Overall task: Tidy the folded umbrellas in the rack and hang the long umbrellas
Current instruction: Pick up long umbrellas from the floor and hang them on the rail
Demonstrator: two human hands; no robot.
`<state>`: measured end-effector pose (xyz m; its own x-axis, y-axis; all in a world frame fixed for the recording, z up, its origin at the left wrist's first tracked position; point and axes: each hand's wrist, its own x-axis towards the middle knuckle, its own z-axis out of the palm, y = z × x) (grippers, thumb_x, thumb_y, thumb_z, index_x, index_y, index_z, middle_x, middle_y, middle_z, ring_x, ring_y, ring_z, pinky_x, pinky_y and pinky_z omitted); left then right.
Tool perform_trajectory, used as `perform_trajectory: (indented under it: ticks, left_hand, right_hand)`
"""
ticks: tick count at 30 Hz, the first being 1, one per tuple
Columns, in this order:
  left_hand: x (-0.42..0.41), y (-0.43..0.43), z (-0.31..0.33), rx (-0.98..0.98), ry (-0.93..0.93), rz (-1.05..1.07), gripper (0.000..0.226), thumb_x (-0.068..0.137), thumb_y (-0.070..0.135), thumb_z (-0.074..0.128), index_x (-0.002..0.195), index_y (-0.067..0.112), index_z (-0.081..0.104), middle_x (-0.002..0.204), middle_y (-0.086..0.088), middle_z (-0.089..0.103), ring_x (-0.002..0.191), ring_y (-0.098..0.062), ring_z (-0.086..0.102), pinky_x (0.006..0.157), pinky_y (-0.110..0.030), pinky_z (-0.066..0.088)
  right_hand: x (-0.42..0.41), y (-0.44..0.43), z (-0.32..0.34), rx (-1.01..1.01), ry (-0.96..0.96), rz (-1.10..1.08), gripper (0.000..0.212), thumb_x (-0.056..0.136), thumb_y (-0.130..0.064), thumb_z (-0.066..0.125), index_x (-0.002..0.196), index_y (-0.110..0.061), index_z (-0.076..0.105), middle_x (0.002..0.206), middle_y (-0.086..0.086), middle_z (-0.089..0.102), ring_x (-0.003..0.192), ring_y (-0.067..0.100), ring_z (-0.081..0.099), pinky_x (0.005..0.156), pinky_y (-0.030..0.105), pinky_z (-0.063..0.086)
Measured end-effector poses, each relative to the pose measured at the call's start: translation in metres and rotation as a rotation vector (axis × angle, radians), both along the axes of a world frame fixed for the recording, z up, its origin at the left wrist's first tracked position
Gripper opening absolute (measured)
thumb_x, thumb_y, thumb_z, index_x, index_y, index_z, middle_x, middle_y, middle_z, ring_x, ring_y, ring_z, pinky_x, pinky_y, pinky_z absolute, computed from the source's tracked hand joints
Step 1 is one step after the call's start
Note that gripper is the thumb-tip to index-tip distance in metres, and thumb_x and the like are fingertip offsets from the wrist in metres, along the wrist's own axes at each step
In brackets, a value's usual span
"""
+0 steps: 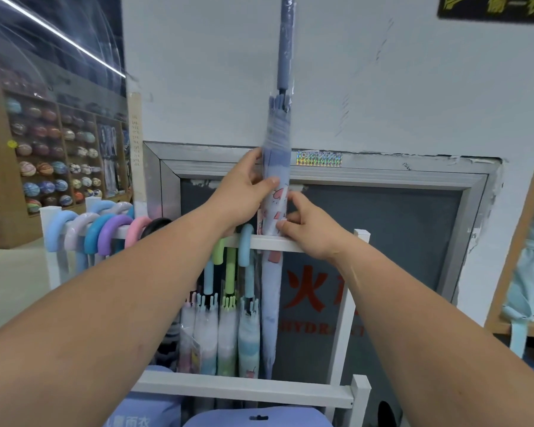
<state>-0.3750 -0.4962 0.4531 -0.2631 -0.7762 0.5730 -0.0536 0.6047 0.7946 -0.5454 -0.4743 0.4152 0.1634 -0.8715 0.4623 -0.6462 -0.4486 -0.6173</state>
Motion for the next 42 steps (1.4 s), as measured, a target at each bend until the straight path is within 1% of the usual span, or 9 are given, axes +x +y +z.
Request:
perform_trajectory:
  ticks: [3,6,12,18,23,26,31,37,42]
  left_hand:
    - [0.0,0.0,0.004,0.027,0.023,-0.022,0.047,0.103,0.009,0.056,0.142,0.03,0.044,0.116,0.001,0.075,0.099,-0.015,0.074,0.072,-0.029,0.061]
    - [0.003,-0.002,0.0,0.022,-0.085,-0.021,0.048,0.1,0.008,0.06,0.141,0.027,0.044,0.12,-0.002,0.073,0.101,-0.018,0.074,0.075,-0.031,0.06]
    - [0.001,0.0,-0.009,-0.04,-0.393,0.051,0.05,0.095,0.016,0.069,0.137,0.029,0.044,0.11,-0.001,0.074,0.096,-0.016,0.074,0.095,-0.042,0.057]
    - [-0.003,0.005,-0.009,-0.025,-0.623,0.093,0.053,0.083,0.033,0.076,0.129,0.026,0.05,0.104,-0.005,0.073,0.096,-0.023,0.071,0.093,-0.049,0.055]
    - [0.001,0.004,-0.007,0.018,-0.422,0.093,0.058,0.073,0.044,0.082,0.123,0.026,0.06,0.106,-0.006,0.076,0.099,-0.025,0.073,0.086,-0.042,0.059]
    - [0.002,0.004,-0.004,0.051,-0.298,0.064,0.04,0.092,0.02,0.073,0.127,0.025,0.056,0.107,-0.005,0.076,0.101,-0.028,0.072,0.08,-0.043,0.058]
    - [0.001,-0.004,-0.012,0.068,-0.27,0.097,0.034,0.093,0.02,0.072,0.125,0.021,0.06,0.107,-0.009,0.076,0.105,-0.027,0.071,0.087,-0.044,0.056]
    - [-0.001,-0.008,-0.012,0.078,-0.428,0.057,0.038,0.091,0.015,0.075,0.125,0.024,0.059,0.112,-0.004,0.074,0.108,-0.02,0.07,0.104,-0.042,0.051]
    - [-0.001,-0.011,-0.012,0.058,-0.489,0.082,0.044,0.089,0.021,0.077,0.129,0.022,0.061,0.11,0.001,0.074,0.104,-0.017,0.071,0.102,-0.044,0.053]
  right_hand:
    - [0.0,0.0,0.002,0.027,-0.032,0.016,0.028,0.096,-0.03,0.06,0.123,-0.03,0.053,0.078,-0.008,0.074,0.07,0.008,0.064,0.076,0.034,0.051]
    - [-0.002,0.001,0.002,-0.017,-0.266,0.022,0.02,0.094,-0.039,0.063,0.109,-0.026,0.065,0.093,-0.006,0.076,0.085,0.014,0.072,0.081,0.038,0.059]
    - [-0.012,0.007,0.005,-0.038,-0.548,0.08,0.042,0.1,-0.031,0.059,0.141,-0.029,0.048,0.114,0.004,0.071,0.101,0.021,0.072,0.077,0.037,0.062]
    - [-0.007,0.004,0.004,-0.026,-0.479,0.121,0.032,0.1,-0.015,0.058,0.13,-0.024,0.052,0.104,0.015,0.073,0.098,0.028,0.072,0.085,0.053,0.059]
    - [-0.005,0.002,0.002,-0.04,-0.318,0.037,0.027,0.097,-0.023,0.062,0.119,-0.036,0.054,0.095,0.016,0.073,0.094,0.033,0.07,0.086,0.057,0.056]
    - [-0.006,0.0,0.0,-0.044,-0.226,0.032,0.027,0.094,-0.024,0.064,0.116,-0.036,0.055,0.086,0.018,0.072,0.075,0.024,0.066,0.074,0.046,0.055]
    - [-0.006,0.005,0.004,0.033,-0.101,0.018,0.019,0.096,-0.016,0.063,0.112,-0.022,0.055,0.051,-0.01,0.056,0.047,0.004,0.043,0.053,0.021,0.036]
    - [-0.002,0.016,0.026,0.036,-0.363,-0.061,0.021,0.095,-0.007,0.05,0.101,-0.018,0.066,0.089,0.008,0.069,0.077,0.022,0.065,0.066,0.034,0.055]
    - [-0.009,0.03,0.079,-0.107,-0.513,0.001,0.035,0.096,-0.047,0.054,0.125,-0.027,0.058,0.114,-0.005,0.064,0.098,0.014,0.063,0.078,0.032,0.053]
